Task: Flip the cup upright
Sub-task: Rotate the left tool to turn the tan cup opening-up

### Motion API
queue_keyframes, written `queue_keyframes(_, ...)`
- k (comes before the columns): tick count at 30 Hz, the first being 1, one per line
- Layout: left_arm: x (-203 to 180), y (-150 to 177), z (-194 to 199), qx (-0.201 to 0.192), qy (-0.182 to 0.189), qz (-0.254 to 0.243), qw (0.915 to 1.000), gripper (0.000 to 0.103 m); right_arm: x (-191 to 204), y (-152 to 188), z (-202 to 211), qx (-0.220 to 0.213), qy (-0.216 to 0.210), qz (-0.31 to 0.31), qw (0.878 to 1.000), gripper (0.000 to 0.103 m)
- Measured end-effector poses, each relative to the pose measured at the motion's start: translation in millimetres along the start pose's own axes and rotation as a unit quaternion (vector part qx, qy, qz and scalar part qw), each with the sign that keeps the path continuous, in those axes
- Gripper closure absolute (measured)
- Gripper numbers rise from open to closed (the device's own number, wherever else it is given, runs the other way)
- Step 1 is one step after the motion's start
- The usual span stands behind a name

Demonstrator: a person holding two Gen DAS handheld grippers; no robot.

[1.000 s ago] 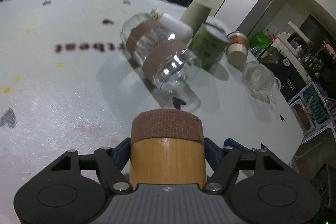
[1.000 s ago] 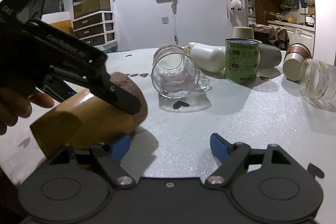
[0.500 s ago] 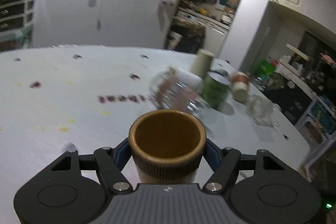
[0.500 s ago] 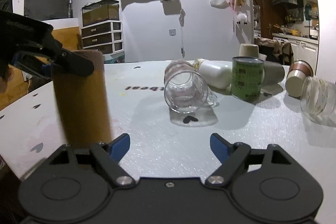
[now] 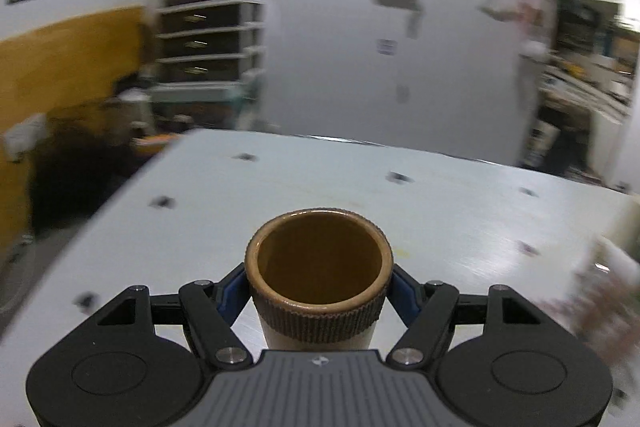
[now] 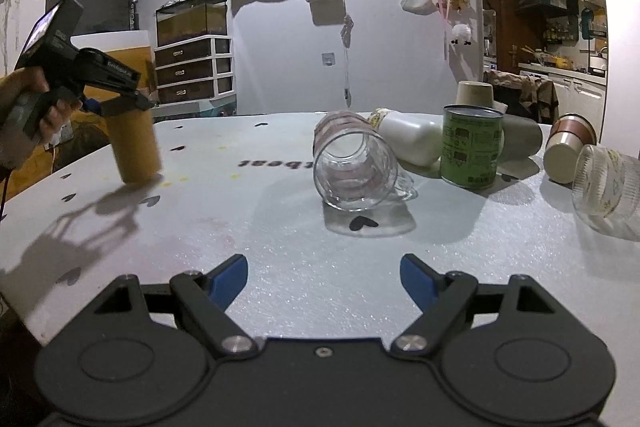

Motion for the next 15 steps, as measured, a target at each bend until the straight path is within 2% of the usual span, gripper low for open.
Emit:
queue_keyframes(3, 20.8, -14.0, -9.1, -0.013, -0.049, -0.003, 0.9987, 0.031, 1.0, 0.8, -0.9, 0.001, 0.000, 0.002, 1.000, 0.019)
queue_keyframes(5, 33.8, -17.1, -12.5, -0.014, -0.067, 0.002, 0.9976, 0.031, 1.5, 1.2, -1.4, 0.002, 0.001, 0.003, 1.000, 0.019)
queue_keyframes(11, 60.4, -17.1, -30.9, -0.007, -0.067, 0.039, 0.9969, 0.031, 1.9, 0.2, -1.8, 0.000, 0.001, 0.005, 1.000, 0.019)
queue_keyframes(15, 60.8, -11.4, -31.6, -0.031, -0.065, 0.030, 0.9970, 0.031, 2.1, -0.9, -0.7, -0.001, 0.001, 0.006, 1.000, 0.019)
Point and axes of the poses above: each gripper's, at about its wrist camera, not at the fingertips, and z roughly against the way its jaws point, x to its left, y to its underside, the point moved 3 cm from there along -z, roughly the way its jaws point, and after that the axes turned 4 degrees about y, right-handed, at the moved point
